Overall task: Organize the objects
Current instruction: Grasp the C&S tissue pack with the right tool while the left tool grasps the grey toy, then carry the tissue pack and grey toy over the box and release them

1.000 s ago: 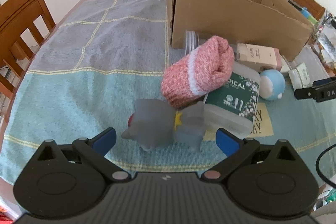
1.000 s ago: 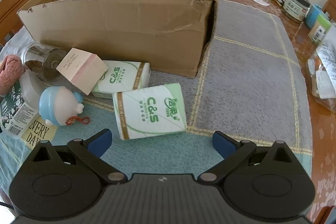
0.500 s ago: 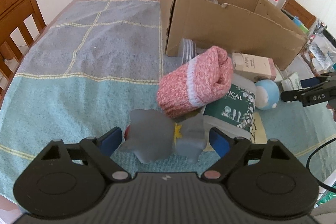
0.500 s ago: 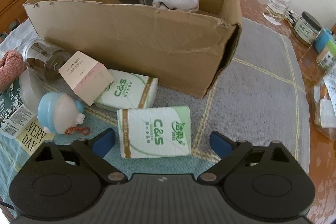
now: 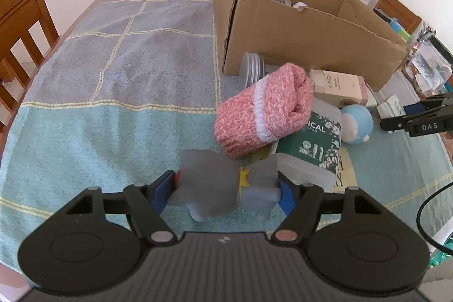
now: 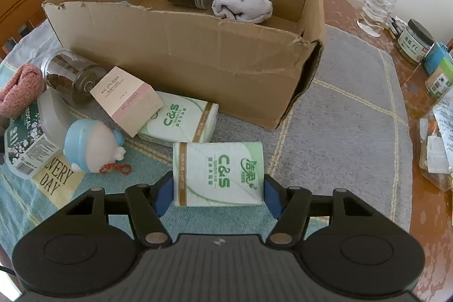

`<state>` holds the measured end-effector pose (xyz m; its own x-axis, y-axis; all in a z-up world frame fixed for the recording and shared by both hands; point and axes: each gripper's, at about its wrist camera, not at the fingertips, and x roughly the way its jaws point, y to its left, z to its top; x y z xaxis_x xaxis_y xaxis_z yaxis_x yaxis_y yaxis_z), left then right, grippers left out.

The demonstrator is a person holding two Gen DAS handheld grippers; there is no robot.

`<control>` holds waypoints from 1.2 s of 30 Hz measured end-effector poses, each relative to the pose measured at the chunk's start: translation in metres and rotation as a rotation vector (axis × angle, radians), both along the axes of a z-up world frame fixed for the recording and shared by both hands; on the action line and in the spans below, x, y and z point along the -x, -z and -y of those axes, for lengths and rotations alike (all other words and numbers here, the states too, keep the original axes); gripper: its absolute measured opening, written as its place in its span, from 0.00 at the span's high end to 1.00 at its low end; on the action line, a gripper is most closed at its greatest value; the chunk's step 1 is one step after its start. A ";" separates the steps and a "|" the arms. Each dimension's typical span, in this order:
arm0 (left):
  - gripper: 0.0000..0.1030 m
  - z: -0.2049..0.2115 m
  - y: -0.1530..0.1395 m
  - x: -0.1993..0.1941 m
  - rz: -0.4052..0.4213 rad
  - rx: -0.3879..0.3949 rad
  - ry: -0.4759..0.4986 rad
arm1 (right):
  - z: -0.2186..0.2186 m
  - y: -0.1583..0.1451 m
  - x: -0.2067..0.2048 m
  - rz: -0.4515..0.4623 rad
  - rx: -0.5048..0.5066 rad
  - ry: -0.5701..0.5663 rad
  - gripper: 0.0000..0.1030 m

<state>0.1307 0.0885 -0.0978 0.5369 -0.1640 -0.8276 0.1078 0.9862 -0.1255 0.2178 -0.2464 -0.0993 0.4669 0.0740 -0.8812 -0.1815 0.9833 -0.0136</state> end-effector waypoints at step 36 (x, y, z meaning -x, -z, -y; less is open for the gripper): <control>0.30 0.068 -0.147 -0.127 0.150 -0.094 0.261 | -0.009 -0.158 -0.058 0.178 -0.062 -0.142 0.34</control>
<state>0.2581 0.0209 0.0488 0.6035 -0.2391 -0.7607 0.3695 0.9292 0.0011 0.2754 -0.2377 0.0583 0.5954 0.2011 -0.7778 -0.3180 0.9481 0.0017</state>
